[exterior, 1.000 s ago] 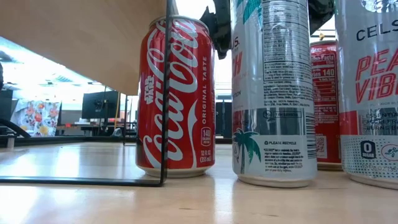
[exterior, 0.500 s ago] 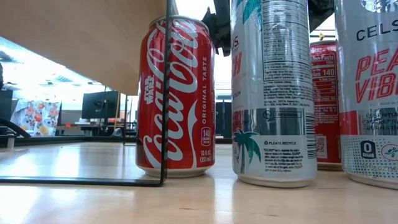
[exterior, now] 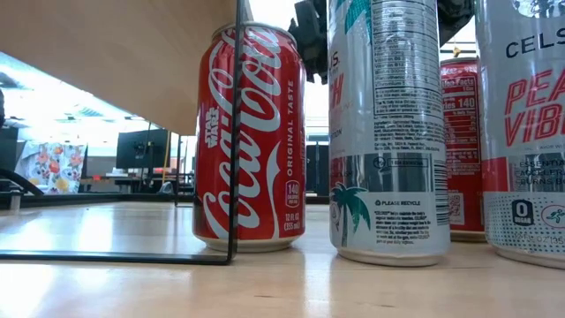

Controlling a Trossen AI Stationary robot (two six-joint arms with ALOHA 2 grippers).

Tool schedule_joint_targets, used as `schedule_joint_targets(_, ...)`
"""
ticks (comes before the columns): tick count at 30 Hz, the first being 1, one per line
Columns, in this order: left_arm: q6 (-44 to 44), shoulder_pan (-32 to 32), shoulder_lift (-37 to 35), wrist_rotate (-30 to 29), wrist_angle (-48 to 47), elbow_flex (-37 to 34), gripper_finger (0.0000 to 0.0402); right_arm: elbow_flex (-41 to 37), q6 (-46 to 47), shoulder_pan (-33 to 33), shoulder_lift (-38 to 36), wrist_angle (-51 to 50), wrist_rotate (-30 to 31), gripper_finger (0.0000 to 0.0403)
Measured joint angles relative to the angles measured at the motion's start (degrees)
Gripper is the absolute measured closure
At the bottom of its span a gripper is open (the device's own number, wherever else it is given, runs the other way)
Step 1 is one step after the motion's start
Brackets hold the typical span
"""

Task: Place canned beverage on shelf
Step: Put the silver soda can on the shelf aligned with the other silver soda can, then put the orange soda can on the shelf aligned with the other orange soda can

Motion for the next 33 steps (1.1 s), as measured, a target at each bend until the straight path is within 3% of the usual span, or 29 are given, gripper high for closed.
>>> schedule_joint_targets(5,0.0,1.33,0.0,-1.44,-0.16,0.0,0.0015,0.0,0.58,-0.94,0.0,0.09,1.09,0.0137)
schedule_joint_targets(12,-0.22,4.33,0.0,-2.67,-0.28,-0.02,0.0015,0.0,2.69,-1.09,0.0,0.47,0.75,0.0138)
schedule_joint_targets(26,0.99,5.92,0.0,-2.67,-0.31,-0.04,0.0015,0.01,2.34,0.45,0.02,0.5,-8.53,0.0139)
schedule_joint_targets(33,1.53,3.43,0.07,-2.58,-1.97,0.36,0.0015,0.04,3.25,-0.45,-2.07,-4.14,-9.46,0.0139)
